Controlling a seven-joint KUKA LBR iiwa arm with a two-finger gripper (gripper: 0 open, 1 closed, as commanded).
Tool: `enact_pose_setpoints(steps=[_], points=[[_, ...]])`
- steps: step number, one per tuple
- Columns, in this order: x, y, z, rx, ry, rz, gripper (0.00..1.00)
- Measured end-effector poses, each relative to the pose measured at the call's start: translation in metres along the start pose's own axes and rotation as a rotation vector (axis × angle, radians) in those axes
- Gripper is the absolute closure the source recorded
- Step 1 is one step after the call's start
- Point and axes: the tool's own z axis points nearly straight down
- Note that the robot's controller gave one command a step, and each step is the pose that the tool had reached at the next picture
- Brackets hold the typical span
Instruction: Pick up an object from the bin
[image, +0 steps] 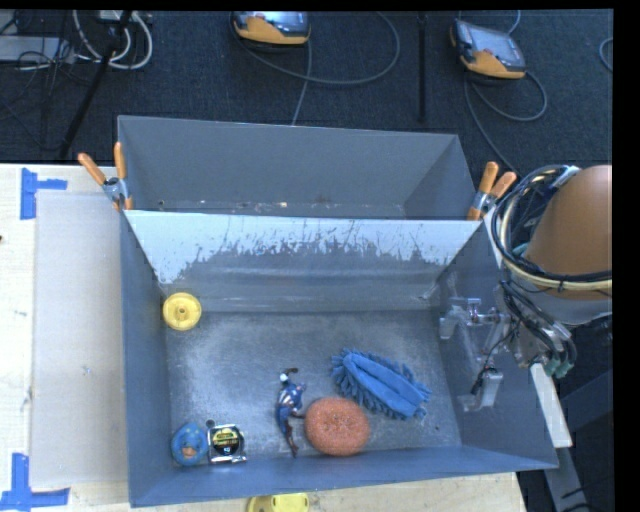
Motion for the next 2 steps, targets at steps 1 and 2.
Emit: enact_pose_setpoints(steps=[1,2], points=[[-0.002,0.001,-0.004,0.001,-0.009,-0.004,0.00],[-0.009,0.013,0.048,0.002,-0.014,0.056,0.00]])
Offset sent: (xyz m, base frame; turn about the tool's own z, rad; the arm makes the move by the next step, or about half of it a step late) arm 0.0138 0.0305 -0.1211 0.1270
